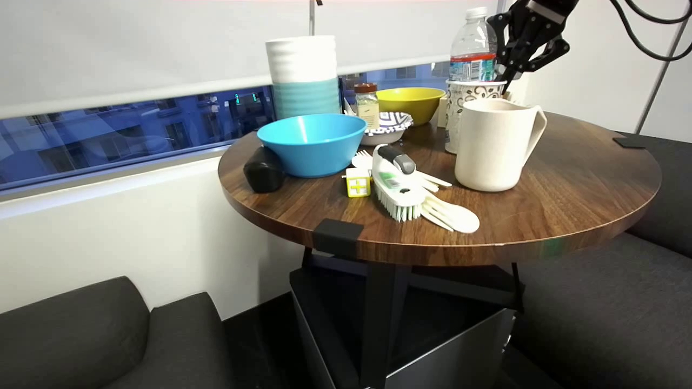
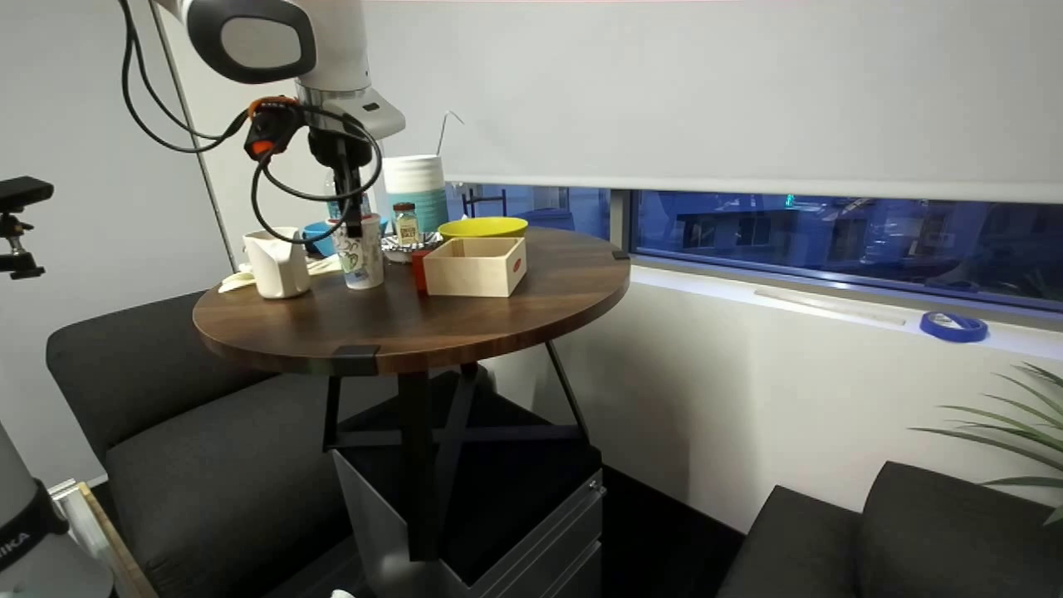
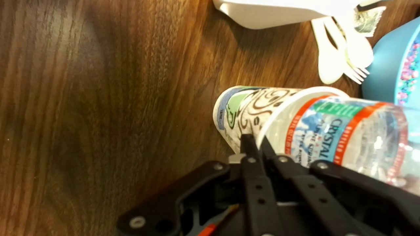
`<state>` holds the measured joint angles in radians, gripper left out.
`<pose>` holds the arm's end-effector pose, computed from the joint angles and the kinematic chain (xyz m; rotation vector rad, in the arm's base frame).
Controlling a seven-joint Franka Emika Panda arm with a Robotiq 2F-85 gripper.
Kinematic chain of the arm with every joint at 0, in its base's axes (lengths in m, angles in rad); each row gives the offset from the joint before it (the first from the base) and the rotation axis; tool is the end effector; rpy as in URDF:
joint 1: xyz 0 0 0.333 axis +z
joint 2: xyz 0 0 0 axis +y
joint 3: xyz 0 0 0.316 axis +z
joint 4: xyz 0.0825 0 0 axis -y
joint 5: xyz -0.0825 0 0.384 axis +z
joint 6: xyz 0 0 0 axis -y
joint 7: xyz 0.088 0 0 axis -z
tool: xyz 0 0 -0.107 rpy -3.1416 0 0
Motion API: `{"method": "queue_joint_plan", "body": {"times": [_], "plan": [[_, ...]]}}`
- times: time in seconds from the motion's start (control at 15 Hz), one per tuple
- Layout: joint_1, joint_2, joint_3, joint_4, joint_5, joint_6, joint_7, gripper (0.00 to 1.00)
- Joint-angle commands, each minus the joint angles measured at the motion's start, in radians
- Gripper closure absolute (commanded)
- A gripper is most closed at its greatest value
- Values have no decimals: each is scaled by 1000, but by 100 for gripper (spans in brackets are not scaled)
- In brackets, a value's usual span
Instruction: Pick up the water bottle from the table and put it in the paper cup, pick up the paper cup and put it in the white mug
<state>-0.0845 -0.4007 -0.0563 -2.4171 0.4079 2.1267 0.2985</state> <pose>0.4336 -0.0448 0.4718 -2.6157 0.8592 -0.1044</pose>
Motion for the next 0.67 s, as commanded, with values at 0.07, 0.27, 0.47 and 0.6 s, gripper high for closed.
{"method": "queue_joint_plan", "body": {"times": [0.07,0.27,0.47,0.6], "plan": [[2,-47,-4,-13,21,31,-2,99],[-4,-83,4,8,-3,20,15,99],[-9,-119,13,35,-20,1,36,99],[-13,-141,23,57,-33,-21,65,99]]}}
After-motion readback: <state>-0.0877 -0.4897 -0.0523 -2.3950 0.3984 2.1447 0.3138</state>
